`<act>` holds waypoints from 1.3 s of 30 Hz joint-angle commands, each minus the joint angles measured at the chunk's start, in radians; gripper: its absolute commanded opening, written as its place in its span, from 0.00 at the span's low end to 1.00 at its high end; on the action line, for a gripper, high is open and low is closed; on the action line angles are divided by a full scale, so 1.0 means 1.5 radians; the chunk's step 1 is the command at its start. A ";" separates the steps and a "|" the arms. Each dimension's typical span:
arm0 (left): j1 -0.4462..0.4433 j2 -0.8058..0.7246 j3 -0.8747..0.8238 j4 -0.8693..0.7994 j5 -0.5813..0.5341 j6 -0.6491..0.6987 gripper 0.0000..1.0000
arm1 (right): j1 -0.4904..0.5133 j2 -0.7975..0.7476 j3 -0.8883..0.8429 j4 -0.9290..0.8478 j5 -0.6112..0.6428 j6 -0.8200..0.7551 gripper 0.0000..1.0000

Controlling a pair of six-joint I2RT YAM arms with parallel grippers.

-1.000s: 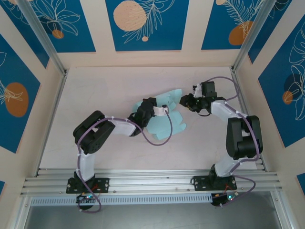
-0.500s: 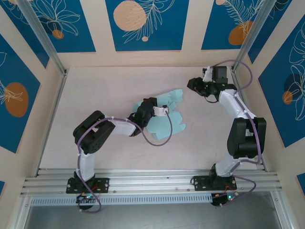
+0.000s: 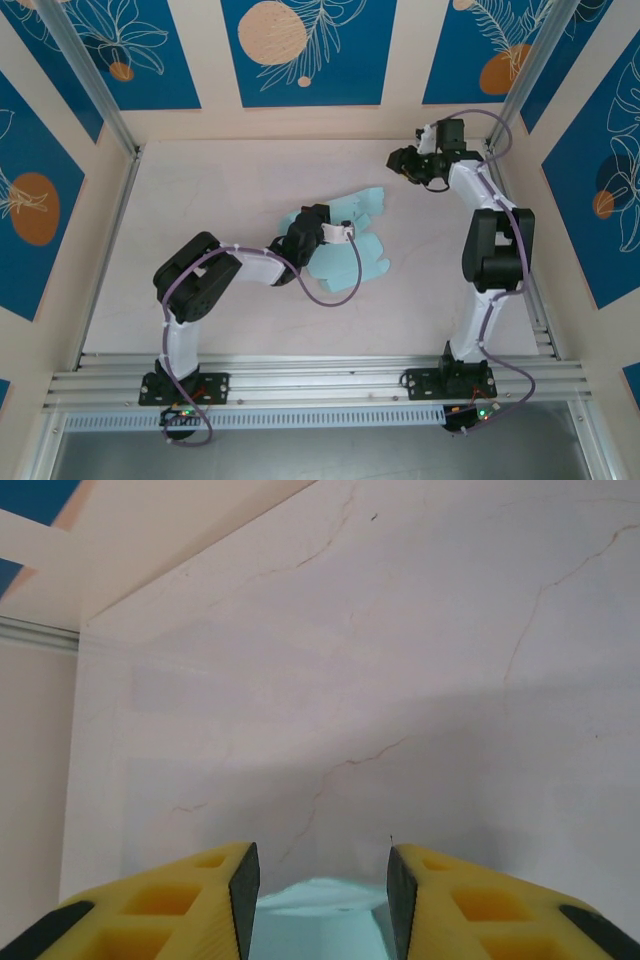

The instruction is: Fold the paper box

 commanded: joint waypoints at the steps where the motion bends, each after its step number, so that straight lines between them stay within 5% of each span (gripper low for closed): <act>1: 0.003 0.008 0.002 0.018 0.008 0.019 0.00 | 0.006 0.047 0.073 -0.054 -0.020 -0.025 0.41; 14: 0.002 0.004 -0.001 0.018 0.016 0.024 0.00 | 0.012 0.264 0.257 -0.137 -0.095 -0.098 0.40; 39: 0.019 0.040 0.011 0.031 0.006 0.007 0.00 | 0.041 0.015 -0.165 0.108 -0.133 -0.047 0.38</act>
